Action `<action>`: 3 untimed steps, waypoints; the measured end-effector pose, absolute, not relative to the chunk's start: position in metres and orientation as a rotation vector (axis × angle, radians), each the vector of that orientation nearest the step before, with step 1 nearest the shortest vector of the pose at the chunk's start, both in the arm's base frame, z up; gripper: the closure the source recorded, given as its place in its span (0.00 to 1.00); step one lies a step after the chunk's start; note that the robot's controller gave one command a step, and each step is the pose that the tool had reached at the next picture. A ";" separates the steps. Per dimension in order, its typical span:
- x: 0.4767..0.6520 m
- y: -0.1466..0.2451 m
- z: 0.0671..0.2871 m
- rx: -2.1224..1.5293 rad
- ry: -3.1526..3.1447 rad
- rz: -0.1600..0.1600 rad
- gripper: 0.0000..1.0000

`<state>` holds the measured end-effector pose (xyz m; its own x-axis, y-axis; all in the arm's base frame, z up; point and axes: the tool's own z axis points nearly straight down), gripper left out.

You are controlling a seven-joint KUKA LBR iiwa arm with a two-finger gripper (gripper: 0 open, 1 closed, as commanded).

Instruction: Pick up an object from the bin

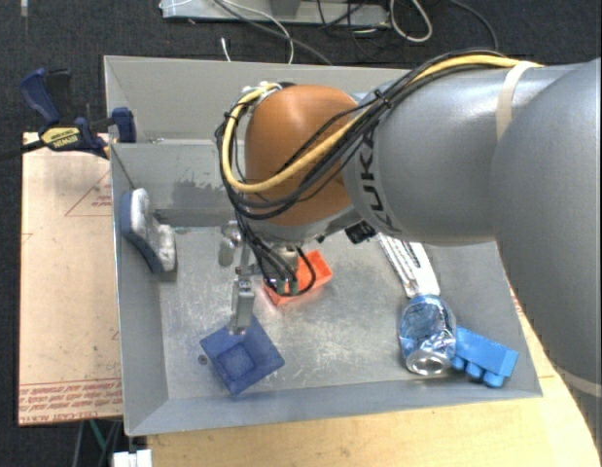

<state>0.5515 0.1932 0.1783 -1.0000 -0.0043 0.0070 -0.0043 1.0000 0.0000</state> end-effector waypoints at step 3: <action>0.489 0.187 0.160 0.755 -3.056 -0.005 0.00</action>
Offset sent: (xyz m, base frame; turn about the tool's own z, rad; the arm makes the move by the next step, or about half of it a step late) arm -0.0547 -0.0146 -0.1083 -0.6474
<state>0.4892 0.1874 0.1598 -0.8848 -0.4658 -0.0069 -0.4658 0.8849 0.0014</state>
